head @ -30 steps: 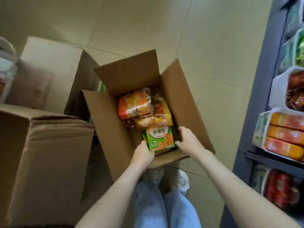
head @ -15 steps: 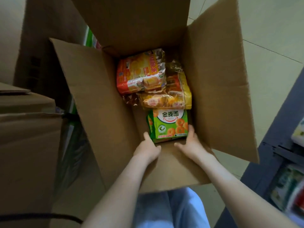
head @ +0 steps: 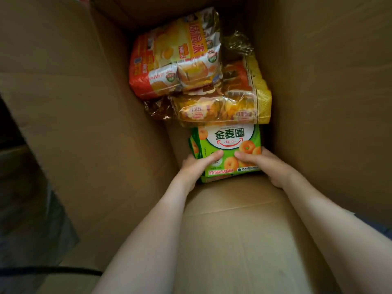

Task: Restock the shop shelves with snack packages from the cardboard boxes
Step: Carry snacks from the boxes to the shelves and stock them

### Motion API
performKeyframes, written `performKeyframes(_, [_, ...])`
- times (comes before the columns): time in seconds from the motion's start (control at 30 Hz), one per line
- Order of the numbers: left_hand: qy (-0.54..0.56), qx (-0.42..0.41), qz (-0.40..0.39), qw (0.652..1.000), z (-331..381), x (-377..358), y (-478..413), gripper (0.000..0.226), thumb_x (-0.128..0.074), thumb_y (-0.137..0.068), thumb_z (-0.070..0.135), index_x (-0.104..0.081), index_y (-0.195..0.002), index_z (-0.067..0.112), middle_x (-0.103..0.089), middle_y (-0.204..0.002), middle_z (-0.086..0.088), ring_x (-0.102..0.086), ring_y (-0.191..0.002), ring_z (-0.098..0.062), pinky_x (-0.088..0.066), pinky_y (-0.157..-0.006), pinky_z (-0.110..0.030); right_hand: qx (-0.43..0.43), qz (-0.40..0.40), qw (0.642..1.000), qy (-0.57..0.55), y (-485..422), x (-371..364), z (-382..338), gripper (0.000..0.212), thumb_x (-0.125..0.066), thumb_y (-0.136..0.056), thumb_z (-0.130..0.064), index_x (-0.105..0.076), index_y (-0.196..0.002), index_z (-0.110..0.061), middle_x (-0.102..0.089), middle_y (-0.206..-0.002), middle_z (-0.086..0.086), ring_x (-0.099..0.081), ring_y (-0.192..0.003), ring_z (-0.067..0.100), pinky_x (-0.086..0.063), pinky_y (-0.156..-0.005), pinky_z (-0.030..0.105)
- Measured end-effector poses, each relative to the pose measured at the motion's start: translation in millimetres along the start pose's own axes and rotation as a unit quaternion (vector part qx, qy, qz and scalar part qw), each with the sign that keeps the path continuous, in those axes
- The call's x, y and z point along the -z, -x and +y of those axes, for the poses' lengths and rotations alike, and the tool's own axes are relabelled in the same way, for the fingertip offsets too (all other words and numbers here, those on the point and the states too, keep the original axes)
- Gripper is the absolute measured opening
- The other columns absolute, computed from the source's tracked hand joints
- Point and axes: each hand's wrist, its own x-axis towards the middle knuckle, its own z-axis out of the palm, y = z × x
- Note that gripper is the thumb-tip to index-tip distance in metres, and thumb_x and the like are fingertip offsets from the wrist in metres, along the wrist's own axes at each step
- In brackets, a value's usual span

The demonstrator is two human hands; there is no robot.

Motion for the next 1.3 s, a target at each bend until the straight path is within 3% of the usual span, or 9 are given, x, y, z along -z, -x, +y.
performKeyframes(0.23, [0.026, 0.044, 0.056, 0.997, 7, 2, 55, 0.116, -0.075, -0.033, 0.085, -0.049, -0.134, 0.033, -0.049, -0.139, 0.004, -0.052, -0.123, -0.020, -0.042, -0.105, -0.042, 0.000, -0.017, 1.000, -0.017, 61, -5, -23, 0.025, -0.073, -0.080, -0.024, -0.064, -0.103, -0.024, -0.072, -0.095, -0.010, -0.067, -0.082, 0.001, -0.047, -0.066, 0.014])
performKeyframes(0.4, [0.094, 0.044, -0.011, 0.995, 41, 6, 166, 0.099, -0.083, -0.054, 0.059, -0.038, -0.131, 0.017, -0.065, -0.117, -0.005, -0.067, -0.099, -0.023, -0.053, -0.090, -0.040, -0.003, -0.050, 0.999, -0.002, 143, -9, -57, 0.012, -0.067, -0.086, -0.021, -0.063, -0.097, -0.024, -0.071, -0.092, -0.009, -0.067, -0.066, -0.004, -0.046, -0.050, 0.008])
performKeyframes(0.57, [0.083, 0.003, 0.017, 0.996, 75, 4, 268, 0.091, -0.084, -0.058, 0.050, -0.028, -0.121, 0.016, -0.057, -0.118, -0.008, -0.064, -0.101, -0.026, -0.054, -0.090, -0.046, 0.021, -0.050, 0.998, -0.007, 245, -7, -90, 0.044, -0.073, -0.080, -0.035, -0.060, -0.121, -0.024, -0.072, -0.107, -0.008, -0.068, -0.100, 0.013, -0.050, -0.092, 0.034])
performKeyframes(0.7, [0.048, -0.052, -0.001, 0.998, 113, 0, 360, 0.115, -0.086, -0.037, 0.059, -0.028, -0.128, 0.019, -0.056, -0.120, -0.007, -0.065, -0.101, -0.028, -0.055, -0.087, -0.049, 0.079, -0.014, 0.994, -0.072, 340, -8, -113, 0.024, -0.064, -0.088, -0.017, -0.060, -0.112, -0.021, -0.074, -0.094, -0.009, -0.070, -0.080, 0.002, -0.051, -0.059, 0.013])
performKeyframes(0.77, [0.034, -0.086, -0.026, 0.995, 131, -2, 405, 0.108, -0.087, -0.040, 0.056, -0.030, -0.124, 0.020, -0.057, -0.120, -0.007, -0.066, -0.101, -0.029, -0.055, -0.087, -0.050, 0.110, 0.011, 0.989, -0.099, 387, -8, -123, 0.035, -0.072, -0.083, -0.021, -0.059, -0.116, -0.022, -0.073, -0.103, -0.005, -0.070, -0.087, 0.005, -0.051, -0.064, 0.014])
performKeyframes(0.87, [0.003, -0.131, -0.079, 0.988, 155, -10, 476, 0.077, -0.084, -0.067, 0.038, -0.032, -0.120, 0.019, -0.059, -0.118, -0.007, -0.068, -0.098, -0.026, -0.058, -0.081, -0.046, 0.140, 0.082, 0.979, -0.125, 458, -5, -134, 0.064, -0.081, -0.069, -0.035, -0.055, -0.125, -0.021, -0.070, -0.114, -0.004, -0.068, -0.101, 0.013, -0.050, -0.080, 0.023])
performKeyframes(0.97, [-0.039, -0.191, -0.126, 0.973, 173, -28, 544, 0.058, -0.076, -0.080, 0.024, -0.032, -0.117, 0.017, -0.060, -0.110, -0.005, -0.071, -0.081, -0.014, -0.058, -0.061, -0.029, 0.176, 0.143, 0.960, -0.162, 535, -2, -139, 0.042, -0.074, -0.075, -0.032, -0.057, -0.112, -0.024, -0.069, -0.104, -0.008, -0.065, -0.092, 0.007, -0.045, -0.072, 0.020])
performKeyframes(1.13, [-0.129, -0.243, -0.192, 0.942, 178, -65, 635, 0.110, -0.087, -0.049, 0.053, -0.024, -0.131, 0.018, -0.060, -0.120, -0.007, -0.070, -0.097, -0.023, -0.056, -0.086, -0.047, 0.245, 0.236, 0.917, -0.210, 645, 8, -119, 0.047, -0.074, -0.079, -0.025, -0.055, -0.122, -0.021, -0.067, -0.111, -0.005, -0.063, -0.097, 0.006, -0.044, -0.071, 0.017])
performKeyframes(1.3, [-0.201, -0.277, -0.239, 0.909, 139, -101, 713, 0.125, -0.087, -0.052, 0.053, -0.010, -0.143, 0.016, -0.058, -0.123, -0.006, -0.068, -0.098, -0.023, -0.056, -0.088, -0.044, 0.281, 0.292, 0.878, -0.256, 736, 3, -59, 0.045, -0.073, -0.081, -0.024, -0.056, -0.122, -0.019, -0.068, -0.107, -0.010, -0.063, -0.095, 0.001, -0.045, -0.069, 0.011])
